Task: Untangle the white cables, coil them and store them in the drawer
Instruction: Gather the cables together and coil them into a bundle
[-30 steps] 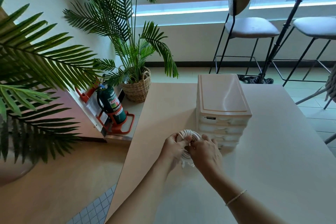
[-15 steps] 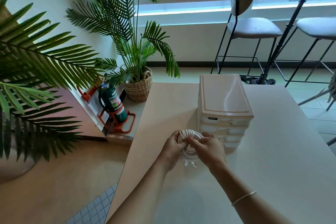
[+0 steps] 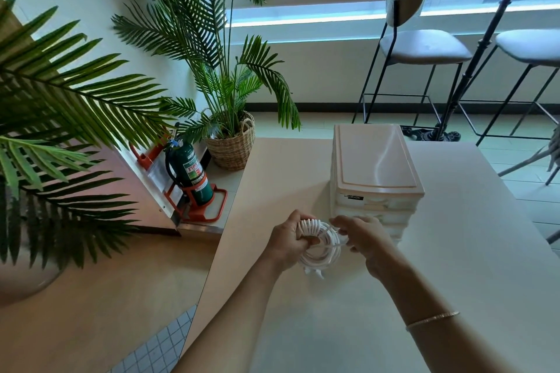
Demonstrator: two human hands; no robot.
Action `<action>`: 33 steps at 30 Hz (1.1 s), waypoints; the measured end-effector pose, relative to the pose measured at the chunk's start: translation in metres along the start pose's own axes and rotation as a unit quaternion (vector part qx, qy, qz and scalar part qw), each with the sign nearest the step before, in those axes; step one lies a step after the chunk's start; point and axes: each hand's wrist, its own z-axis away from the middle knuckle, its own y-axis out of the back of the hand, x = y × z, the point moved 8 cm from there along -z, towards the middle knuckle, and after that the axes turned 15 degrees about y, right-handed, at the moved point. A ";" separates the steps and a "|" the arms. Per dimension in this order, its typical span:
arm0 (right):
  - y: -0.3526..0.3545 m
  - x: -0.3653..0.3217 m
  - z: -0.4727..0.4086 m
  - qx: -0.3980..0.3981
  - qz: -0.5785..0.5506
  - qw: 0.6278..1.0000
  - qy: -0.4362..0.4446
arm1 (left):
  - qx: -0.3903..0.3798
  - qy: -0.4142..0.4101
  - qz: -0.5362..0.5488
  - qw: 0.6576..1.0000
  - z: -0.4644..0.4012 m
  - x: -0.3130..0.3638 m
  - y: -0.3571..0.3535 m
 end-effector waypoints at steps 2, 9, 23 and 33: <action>0.001 -0.005 -0.004 -0.027 -0.002 1.000 0.015 | 0.007 0.002 -0.035 0.999 0.000 -0.005 0.001; 0.011 -0.017 -0.026 -0.042 0.161 0.981 0.102 | 0.027 -0.029 -0.133 0.990 0.000 -0.004 -0.002; 0.031 0.014 -0.033 0.031 0.238 0.967 0.089 | -0.032 -0.045 -0.020 0.998 0.014 0.021 -0.013; 0.001 0.060 -0.017 -0.099 0.138 0.983 -0.075 | -0.064 -0.023 0.032 0.997 0.016 0.017 -0.023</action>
